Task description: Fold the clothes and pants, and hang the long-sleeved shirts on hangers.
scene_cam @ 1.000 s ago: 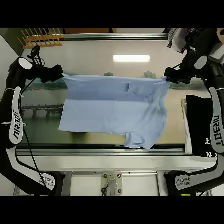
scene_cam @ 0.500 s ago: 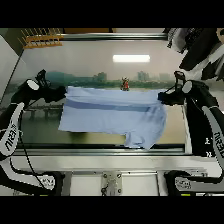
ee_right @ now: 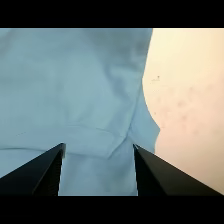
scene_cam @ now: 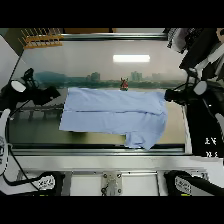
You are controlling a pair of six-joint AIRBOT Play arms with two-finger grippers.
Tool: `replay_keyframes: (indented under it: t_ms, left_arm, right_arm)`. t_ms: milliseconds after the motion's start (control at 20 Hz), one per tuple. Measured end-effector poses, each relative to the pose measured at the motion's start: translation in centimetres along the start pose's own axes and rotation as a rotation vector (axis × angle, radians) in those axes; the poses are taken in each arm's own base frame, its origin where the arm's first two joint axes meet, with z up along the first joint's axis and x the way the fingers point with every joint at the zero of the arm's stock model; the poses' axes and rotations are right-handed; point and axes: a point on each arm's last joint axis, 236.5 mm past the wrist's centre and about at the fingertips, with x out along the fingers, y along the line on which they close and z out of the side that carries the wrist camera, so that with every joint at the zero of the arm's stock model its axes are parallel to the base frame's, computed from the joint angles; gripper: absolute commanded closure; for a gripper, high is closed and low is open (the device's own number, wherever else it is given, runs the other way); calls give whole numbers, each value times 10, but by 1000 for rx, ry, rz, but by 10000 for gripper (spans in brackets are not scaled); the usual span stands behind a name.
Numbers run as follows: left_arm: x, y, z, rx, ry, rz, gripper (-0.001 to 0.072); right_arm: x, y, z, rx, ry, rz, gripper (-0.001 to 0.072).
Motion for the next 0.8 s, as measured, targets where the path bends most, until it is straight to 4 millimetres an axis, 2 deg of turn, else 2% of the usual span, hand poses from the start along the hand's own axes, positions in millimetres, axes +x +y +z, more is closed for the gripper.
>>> replay_keyframes:
  t_ms: [100, 250, 350, 450, 600, 800]
  left_arm:
    - [-17, 21, -24, -33, 21, 33, 150]
    - [-21, 56, -84, -136, 100, 78, 150]
    - [-15, 71, -122, -222, 138, 91, 150]
    - [-7, 74, -150, -307, 159, 72, 150]
    - [7, 69, -170, -395, 152, 35, 150]
    - [22, 55, -171, -427, 124, 4, 151]
  right_arm:
    - [-33, 2, 6, -3, -56, 8, 241]
    - [-73, 9, 10, -30, -133, 26, 241]
    - [-87, 14, 10, -43, -158, 37, 241]
    - [-94, 18, 9, -45, -170, 51, 241]
    - [-99, 23, 8, -46, -178, 67, 241]
    - [-101, 26, 8, -47, -181, 77, 241]
